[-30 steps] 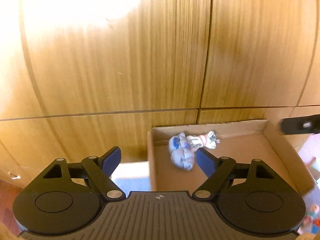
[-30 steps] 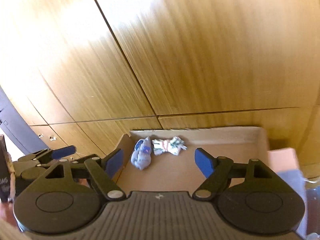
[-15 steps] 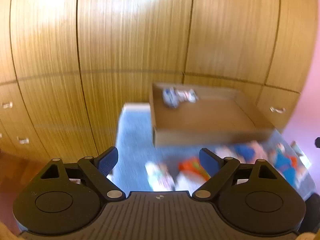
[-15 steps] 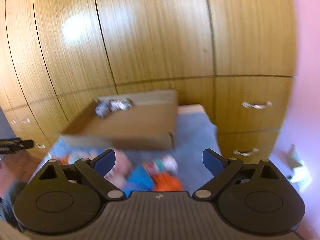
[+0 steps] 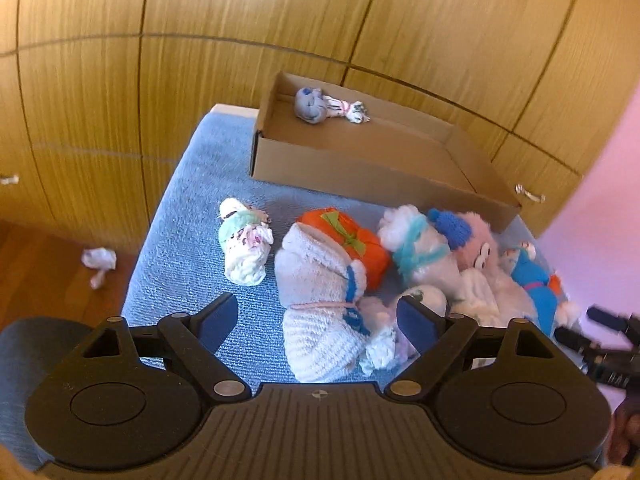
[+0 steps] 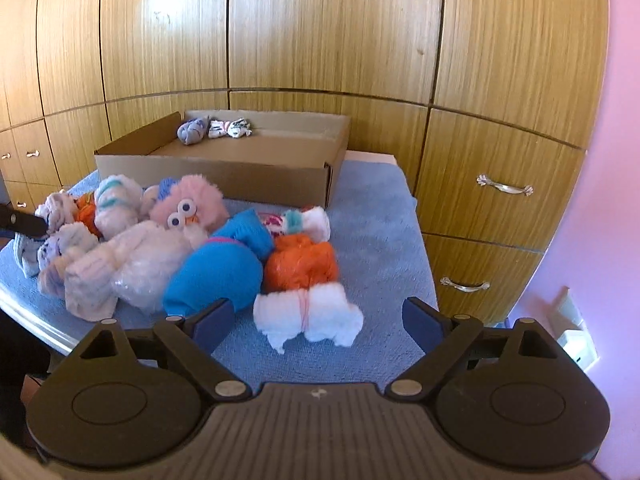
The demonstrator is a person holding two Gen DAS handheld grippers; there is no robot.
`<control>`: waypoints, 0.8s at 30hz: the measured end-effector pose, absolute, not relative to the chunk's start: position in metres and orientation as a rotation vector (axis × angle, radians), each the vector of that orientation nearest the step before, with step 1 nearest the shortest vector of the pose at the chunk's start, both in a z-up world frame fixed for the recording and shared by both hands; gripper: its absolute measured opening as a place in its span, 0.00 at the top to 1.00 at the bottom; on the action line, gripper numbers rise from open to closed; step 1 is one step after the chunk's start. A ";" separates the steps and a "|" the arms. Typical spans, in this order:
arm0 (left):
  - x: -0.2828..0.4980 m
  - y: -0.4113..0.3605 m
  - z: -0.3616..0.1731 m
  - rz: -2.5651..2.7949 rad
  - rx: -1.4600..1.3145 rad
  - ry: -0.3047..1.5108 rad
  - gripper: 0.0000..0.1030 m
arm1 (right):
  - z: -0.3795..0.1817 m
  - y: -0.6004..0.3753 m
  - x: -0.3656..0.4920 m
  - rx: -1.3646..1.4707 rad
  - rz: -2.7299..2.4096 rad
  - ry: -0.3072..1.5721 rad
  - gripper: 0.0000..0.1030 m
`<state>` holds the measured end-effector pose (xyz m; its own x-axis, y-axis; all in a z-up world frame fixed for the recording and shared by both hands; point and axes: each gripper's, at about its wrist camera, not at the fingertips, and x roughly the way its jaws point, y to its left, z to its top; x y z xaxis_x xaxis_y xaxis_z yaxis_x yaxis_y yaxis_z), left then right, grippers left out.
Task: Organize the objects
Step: 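Move both tools back over the sock pile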
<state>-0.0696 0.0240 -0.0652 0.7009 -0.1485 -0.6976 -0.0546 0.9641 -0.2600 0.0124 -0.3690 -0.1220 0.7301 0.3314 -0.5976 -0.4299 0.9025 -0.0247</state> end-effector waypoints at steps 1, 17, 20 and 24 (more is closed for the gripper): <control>-0.071 0.026 -0.064 -0.050 -0.291 0.800 0.13 | -0.124 -0.370 0.012 -0.163 0.423 0.628 0.13; -0.045 0.040 -0.079 -0.074 -0.502 0.855 0.29 | -0.139 -0.365 0.024 -0.159 0.436 0.661 0.24; -0.042 0.041 -0.080 -0.075 -0.542 0.862 0.39 | -0.139 -0.366 0.024 -0.155 0.438 0.656 0.31; -0.041 0.042 -0.080 -0.064 -0.550 0.860 0.45 | -0.138 -0.366 0.025 -0.150 0.454 0.652 0.37</control>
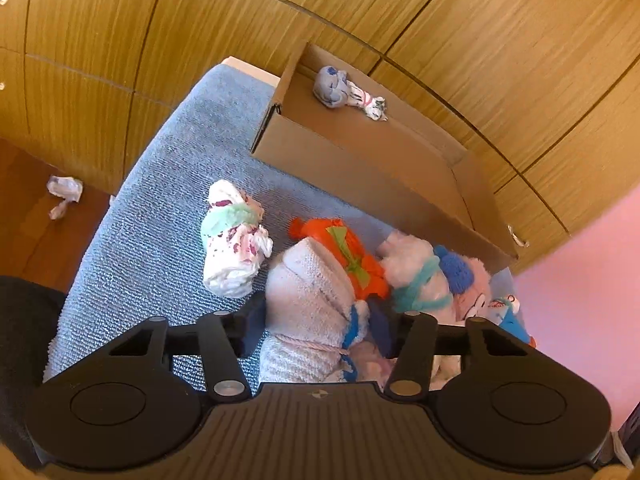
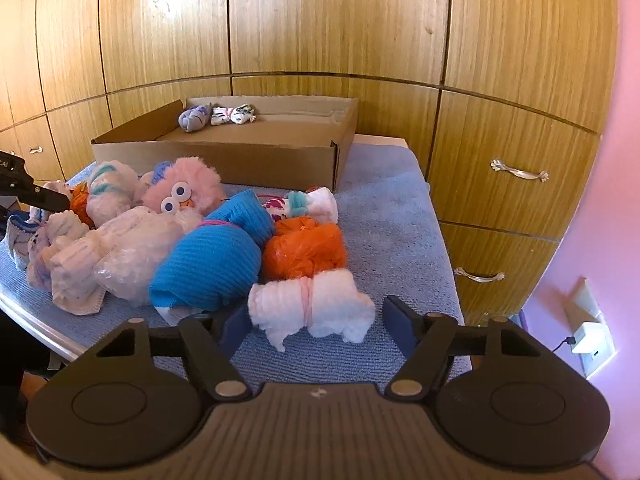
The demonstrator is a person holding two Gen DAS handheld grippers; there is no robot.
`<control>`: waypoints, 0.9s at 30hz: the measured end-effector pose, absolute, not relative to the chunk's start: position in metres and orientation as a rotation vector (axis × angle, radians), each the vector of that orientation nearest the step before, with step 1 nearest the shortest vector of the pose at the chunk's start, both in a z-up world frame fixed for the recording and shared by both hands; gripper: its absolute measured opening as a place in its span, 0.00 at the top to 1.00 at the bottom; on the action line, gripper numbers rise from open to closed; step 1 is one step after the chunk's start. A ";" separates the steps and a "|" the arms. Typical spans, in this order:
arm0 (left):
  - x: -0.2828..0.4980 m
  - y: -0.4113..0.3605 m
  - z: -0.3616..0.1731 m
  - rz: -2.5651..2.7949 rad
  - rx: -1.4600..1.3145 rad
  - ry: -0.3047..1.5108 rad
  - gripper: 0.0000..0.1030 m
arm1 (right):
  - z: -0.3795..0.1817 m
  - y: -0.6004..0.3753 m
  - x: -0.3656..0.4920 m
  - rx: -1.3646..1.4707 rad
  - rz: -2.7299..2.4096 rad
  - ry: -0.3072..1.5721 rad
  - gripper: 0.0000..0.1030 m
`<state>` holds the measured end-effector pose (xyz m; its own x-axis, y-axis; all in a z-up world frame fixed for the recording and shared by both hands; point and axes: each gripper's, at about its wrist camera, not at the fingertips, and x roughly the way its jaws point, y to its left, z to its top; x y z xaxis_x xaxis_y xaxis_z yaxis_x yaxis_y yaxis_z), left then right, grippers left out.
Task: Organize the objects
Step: 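Move both tools back over the sock pile, then grasp the pink-white sock roll with the right gripper while the left grasps the white knit sock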
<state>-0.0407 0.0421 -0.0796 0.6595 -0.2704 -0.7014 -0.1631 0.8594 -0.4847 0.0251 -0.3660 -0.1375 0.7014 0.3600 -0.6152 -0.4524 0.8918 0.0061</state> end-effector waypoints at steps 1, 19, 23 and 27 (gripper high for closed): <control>-0.041 0.042 -0.079 -0.065 -0.546 0.859 0.46 | -0.138 -0.366 0.025 -0.149 0.460 0.650 0.40; -0.055 0.027 -0.027 -0.100 -0.394 0.728 0.51 | -0.099 -0.377 0.023 -0.132 0.477 0.583 0.53; -0.038 0.027 -0.009 -0.113 -0.375 0.700 0.51 | -0.077 -0.375 0.033 -0.124 0.498 0.536 0.53; -0.012 0.025 0.017 -0.137 -0.333 0.659 0.51 | -0.053 -0.368 0.052 -0.139 0.528 0.481 0.53</control>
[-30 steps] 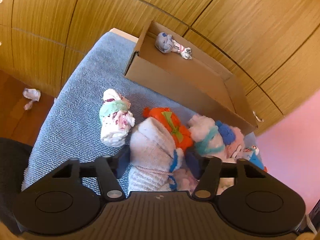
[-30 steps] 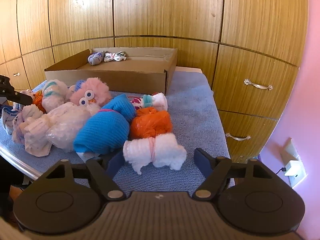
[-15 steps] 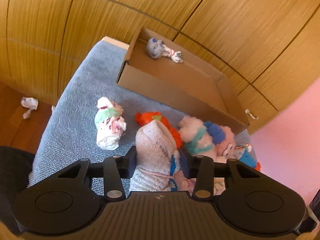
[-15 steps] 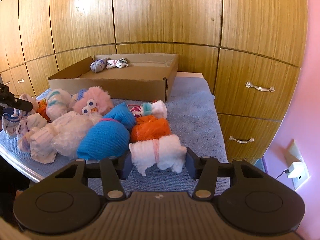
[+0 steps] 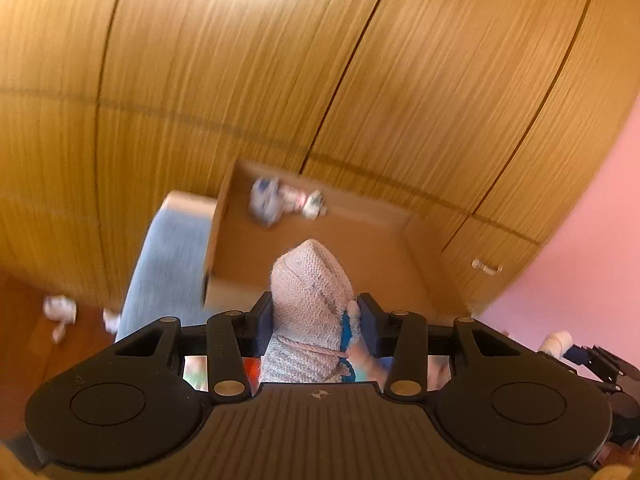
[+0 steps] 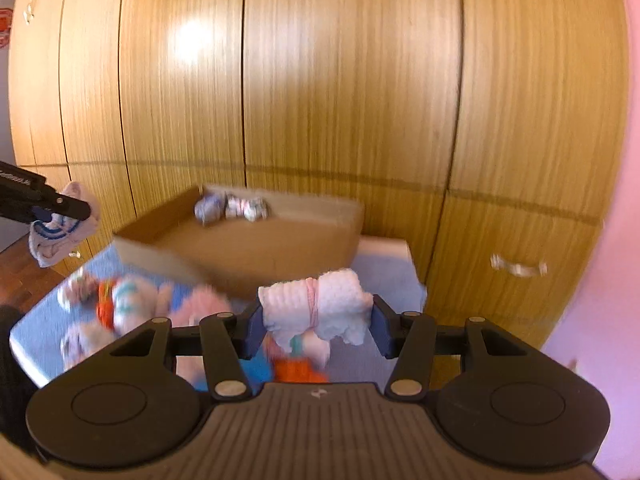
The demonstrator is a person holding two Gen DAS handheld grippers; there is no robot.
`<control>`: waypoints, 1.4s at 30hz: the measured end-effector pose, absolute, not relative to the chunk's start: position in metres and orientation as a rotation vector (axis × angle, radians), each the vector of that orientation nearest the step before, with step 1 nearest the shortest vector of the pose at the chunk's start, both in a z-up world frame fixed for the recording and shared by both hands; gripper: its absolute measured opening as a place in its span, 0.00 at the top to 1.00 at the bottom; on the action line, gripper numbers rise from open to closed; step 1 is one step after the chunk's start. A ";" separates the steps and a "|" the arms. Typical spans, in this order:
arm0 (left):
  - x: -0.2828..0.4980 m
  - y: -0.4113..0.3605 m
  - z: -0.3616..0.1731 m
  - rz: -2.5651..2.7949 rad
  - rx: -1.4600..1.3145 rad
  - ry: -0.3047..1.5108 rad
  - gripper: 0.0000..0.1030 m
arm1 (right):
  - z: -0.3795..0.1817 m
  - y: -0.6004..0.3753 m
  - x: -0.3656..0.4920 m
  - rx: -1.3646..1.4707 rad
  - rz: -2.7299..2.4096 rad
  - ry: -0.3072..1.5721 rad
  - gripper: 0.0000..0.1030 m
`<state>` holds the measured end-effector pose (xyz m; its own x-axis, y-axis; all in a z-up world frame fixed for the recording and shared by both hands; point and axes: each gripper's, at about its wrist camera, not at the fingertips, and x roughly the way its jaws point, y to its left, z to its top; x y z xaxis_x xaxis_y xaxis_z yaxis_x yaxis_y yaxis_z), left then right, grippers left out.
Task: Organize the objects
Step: 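Grasp the pink-white sock roll with the right gripper while the left grasps the white knit sock, then carry both socks into the tray and open both grippers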
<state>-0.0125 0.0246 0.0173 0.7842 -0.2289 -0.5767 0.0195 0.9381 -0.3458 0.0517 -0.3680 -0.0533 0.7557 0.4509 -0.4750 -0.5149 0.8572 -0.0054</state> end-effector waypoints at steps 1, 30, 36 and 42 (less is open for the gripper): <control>-0.004 0.022 0.024 -0.141 -0.318 0.649 0.51 | -0.047 -0.366 0.058 -0.135 0.538 0.473 0.53; 0.260 -0.059 -0.070 -0.132 0.142 0.903 0.48 | -0.127 -0.189 0.306 -0.321 0.778 0.740 0.52; 0.257 -0.057 -0.074 -0.128 0.196 0.888 0.46 | -0.129 -0.163 0.318 -0.376 0.793 0.757 0.51; 0.248 -0.058 -0.075 -0.090 0.263 0.853 0.39 | -0.133 -0.152 0.316 -0.384 0.811 0.773 0.52</control>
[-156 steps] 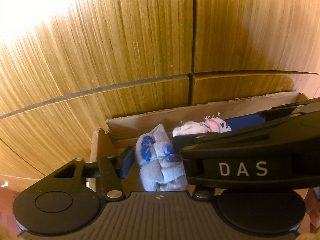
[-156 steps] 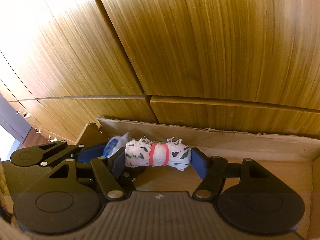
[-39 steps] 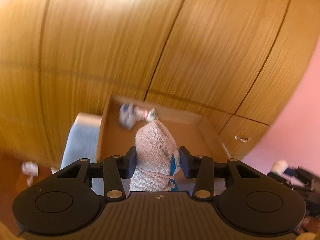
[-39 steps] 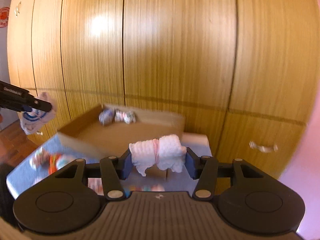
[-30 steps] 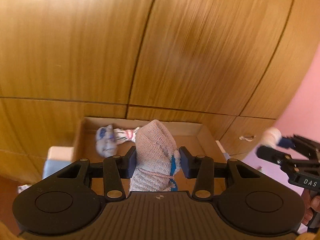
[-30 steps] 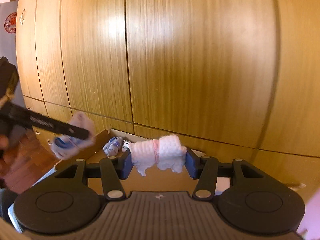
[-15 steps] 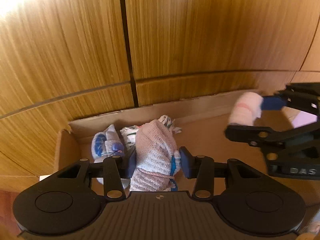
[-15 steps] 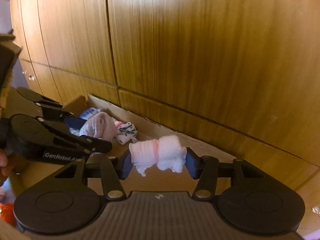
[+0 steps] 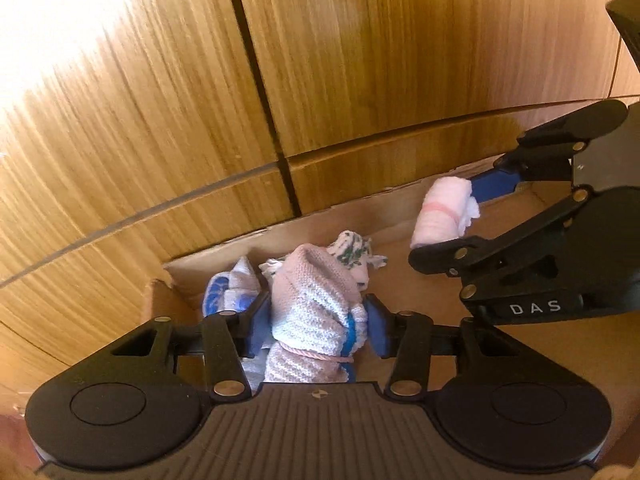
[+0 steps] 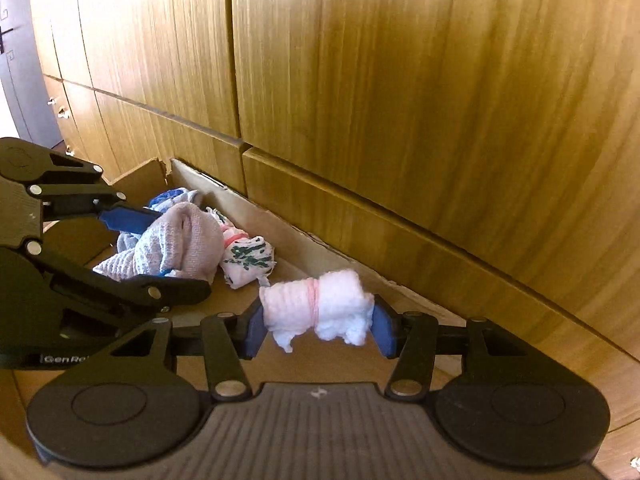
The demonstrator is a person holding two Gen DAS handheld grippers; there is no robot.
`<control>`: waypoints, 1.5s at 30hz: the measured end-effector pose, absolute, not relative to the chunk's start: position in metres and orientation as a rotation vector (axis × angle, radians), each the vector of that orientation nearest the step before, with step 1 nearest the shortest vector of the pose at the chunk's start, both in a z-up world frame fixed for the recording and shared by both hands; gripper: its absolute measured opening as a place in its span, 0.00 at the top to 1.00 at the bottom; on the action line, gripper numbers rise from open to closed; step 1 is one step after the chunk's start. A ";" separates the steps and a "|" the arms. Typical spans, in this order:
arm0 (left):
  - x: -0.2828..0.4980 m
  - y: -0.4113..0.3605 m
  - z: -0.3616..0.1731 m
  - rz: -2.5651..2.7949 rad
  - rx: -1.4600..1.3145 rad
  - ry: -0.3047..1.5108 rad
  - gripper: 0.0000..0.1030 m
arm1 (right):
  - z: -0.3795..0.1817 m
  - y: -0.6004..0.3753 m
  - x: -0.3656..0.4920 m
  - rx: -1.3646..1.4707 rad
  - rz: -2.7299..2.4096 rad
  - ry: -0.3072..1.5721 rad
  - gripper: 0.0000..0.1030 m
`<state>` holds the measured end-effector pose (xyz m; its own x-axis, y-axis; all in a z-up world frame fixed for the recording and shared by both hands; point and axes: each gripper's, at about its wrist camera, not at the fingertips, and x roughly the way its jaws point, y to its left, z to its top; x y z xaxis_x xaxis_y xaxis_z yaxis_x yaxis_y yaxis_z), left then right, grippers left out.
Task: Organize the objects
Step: 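Carry both socks into the tray and open both grippers, then move both tools back over the remaining socks on the towel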
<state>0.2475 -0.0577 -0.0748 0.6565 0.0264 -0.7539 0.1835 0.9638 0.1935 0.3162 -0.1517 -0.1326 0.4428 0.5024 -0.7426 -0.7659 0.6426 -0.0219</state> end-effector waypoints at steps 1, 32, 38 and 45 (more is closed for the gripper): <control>0.247 -0.058 -0.075 -0.083 0.270 0.850 0.36 | -0.132 -0.151 0.319 -0.382 0.807 0.773 0.51; 0.196 -0.035 -0.031 -0.124 0.095 0.808 0.09 | -0.090 -0.170 0.267 -0.314 0.863 0.752 0.33; 0.166 -0.034 -0.011 -0.148 0.074 0.774 0.07 | -0.066 -0.182 0.233 -0.279 0.826 0.702 0.19; 0.103 -0.019 0.008 -0.151 0.031 0.713 0.04 | -0.037 -0.230 0.172 -0.230 0.775 0.643 0.16</control>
<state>0.1029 -0.0190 0.0084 0.7460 -0.1270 -0.6537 0.1485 0.9887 -0.0227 0.1723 -0.2298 -0.0368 0.5362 0.5768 -0.6163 -0.7122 0.7010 0.0365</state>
